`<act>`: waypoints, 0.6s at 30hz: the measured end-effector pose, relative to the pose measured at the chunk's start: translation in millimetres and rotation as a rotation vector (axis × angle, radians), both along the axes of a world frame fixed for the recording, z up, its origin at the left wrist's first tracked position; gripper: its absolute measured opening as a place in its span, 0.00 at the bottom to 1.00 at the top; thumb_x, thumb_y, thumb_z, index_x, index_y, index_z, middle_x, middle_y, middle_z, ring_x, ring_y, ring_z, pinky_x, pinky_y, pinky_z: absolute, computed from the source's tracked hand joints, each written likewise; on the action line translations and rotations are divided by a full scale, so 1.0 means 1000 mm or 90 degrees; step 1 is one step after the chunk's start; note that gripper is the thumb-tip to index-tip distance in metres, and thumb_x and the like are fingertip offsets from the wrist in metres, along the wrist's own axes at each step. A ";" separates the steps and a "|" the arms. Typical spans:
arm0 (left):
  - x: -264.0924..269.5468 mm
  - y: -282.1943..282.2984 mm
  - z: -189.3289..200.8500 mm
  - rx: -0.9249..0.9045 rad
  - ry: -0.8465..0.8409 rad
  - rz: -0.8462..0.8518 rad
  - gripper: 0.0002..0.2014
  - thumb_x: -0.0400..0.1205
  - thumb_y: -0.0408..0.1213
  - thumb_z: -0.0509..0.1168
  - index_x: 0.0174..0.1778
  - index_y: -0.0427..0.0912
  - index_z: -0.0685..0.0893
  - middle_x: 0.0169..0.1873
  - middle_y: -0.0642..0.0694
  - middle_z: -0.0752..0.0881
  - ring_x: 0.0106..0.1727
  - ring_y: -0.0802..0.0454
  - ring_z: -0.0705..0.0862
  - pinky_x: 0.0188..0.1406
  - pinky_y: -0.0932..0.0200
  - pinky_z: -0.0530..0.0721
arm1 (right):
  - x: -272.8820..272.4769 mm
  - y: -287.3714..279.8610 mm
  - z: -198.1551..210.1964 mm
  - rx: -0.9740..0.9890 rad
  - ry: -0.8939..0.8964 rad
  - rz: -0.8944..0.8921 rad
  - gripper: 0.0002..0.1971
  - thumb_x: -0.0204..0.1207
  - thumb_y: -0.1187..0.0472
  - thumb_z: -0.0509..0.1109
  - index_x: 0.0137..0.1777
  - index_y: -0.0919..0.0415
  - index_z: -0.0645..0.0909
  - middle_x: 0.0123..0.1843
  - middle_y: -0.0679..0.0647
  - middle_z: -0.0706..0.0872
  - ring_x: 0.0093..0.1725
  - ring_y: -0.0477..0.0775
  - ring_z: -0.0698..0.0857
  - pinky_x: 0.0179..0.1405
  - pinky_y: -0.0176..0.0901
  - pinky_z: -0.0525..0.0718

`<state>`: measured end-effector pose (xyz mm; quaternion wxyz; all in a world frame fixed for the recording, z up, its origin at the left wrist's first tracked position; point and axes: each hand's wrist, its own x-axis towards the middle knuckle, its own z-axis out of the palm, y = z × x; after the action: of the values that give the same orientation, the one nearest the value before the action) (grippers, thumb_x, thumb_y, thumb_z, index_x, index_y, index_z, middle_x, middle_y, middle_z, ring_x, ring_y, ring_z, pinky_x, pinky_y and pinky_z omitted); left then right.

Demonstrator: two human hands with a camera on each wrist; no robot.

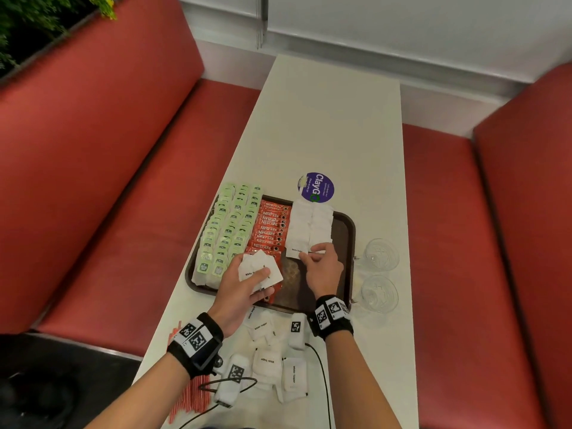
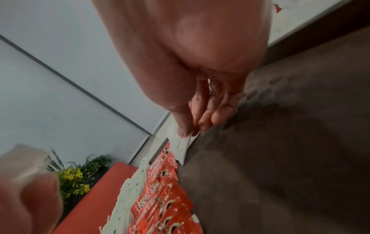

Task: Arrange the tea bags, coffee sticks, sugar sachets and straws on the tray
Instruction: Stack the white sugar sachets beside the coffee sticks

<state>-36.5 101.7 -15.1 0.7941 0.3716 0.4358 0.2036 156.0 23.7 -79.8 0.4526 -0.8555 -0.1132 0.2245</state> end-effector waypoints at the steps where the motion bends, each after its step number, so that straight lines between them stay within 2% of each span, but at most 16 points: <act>1: -0.001 0.001 0.000 -0.007 -0.003 0.000 0.20 0.86 0.26 0.74 0.72 0.44 0.81 0.66 0.35 0.90 0.63 0.38 0.92 0.55 0.43 0.94 | 0.001 0.002 -0.003 -0.017 -0.003 0.002 0.14 0.81 0.57 0.85 0.56 0.54 0.82 0.40 0.43 0.91 0.50 0.48 0.88 0.53 0.43 0.81; 3: -0.002 0.003 -0.001 -0.020 -0.009 0.000 0.20 0.87 0.23 0.71 0.72 0.43 0.81 0.67 0.35 0.89 0.66 0.36 0.91 0.58 0.41 0.94 | 0.002 0.006 -0.007 -0.049 -0.012 0.005 0.13 0.82 0.55 0.84 0.56 0.53 0.81 0.42 0.44 0.92 0.55 0.54 0.86 0.53 0.48 0.81; 5: -0.002 0.004 0.000 -0.029 -0.013 -0.003 0.20 0.88 0.20 0.67 0.72 0.42 0.81 0.68 0.35 0.88 0.69 0.35 0.90 0.60 0.39 0.93 | 0.001 0.009 -0.006 -0.088 -0.030 0.016 0.12 0.84 0.54 0.81 0.58 0.53 0.80 0.47 0.48 0.92 0.55 0.52 0.78 0.52 0.48 0.78; 7: -0.002 0.004 0.000 -0.030 -0.014 -0.007 0.20 0.88 0.19 0.65 0.72 0.42 0.81 0.69 0.35 0.88 0.70 0.35 0.89 0.62 0.38 0.93 | 0.001 0.010 -0.005 -0.118 -0.055 0.027 0.12 0.85 0.52 0.80 0.58 0.52 0.80 0.50 0.50 0.92 0.52 0.51 0.76 0.51 0.47 0.78; 12: -0.001 0.003 0.001 -0.022 -0.011 -0.016 0.21 0.87 0.18 0.65 0.73 0.41 0.81 0.68 0.36 0.88 0.69 0.36 0.90 0.63 0.37 0.93 | -0.003 0.014 -0.007 -0.147 -0.114 0.046 0.11 0.84 0.51 0.81 0.55 0.50 0.80 0.47 0.49 0.90 0.48 0.54 0.89 0.46 0.46 0.86; 16: 0.001 0.002 0.005 -0.018 -0.009 -0.019 0.21 0.88 0.18 0.65 0.73 0.43 0.81 0.67 0.37 0.89 0.69 0.38 0.90 0.63 0.38 0.93 | -0.004 0.015 -0.007 -0.170 -0.138 0.059 0.12 0.84 0.51 0.81 0.54 0.50 0.80 0.47 0.48 0.91 0.47 0.53 0.89 0.44 0.45 0.84; 18: 0.002 0.001 0.006 -0.012 -0.005 -0.022 0.22 0.88 0.18 0.66 0.73 0.43 0.80 0.67 0.37 0.89 0.69 0.38 0.90 0.63 0.39 0.93 | -0.005 0.015 -0.006 -0.169 -0.151 0.059 0.12 0.84 0.50 0.81 0.53 0.50 0.80 0.48 0.48 0.89 0.49 0.53 0.89 0.45 0.47 0.87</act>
<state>-34.4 103.1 -8.7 0.8028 0.3707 0.4278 0.1873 151.4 38.9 -85.5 0.3086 -0.9221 -0.1741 0.1555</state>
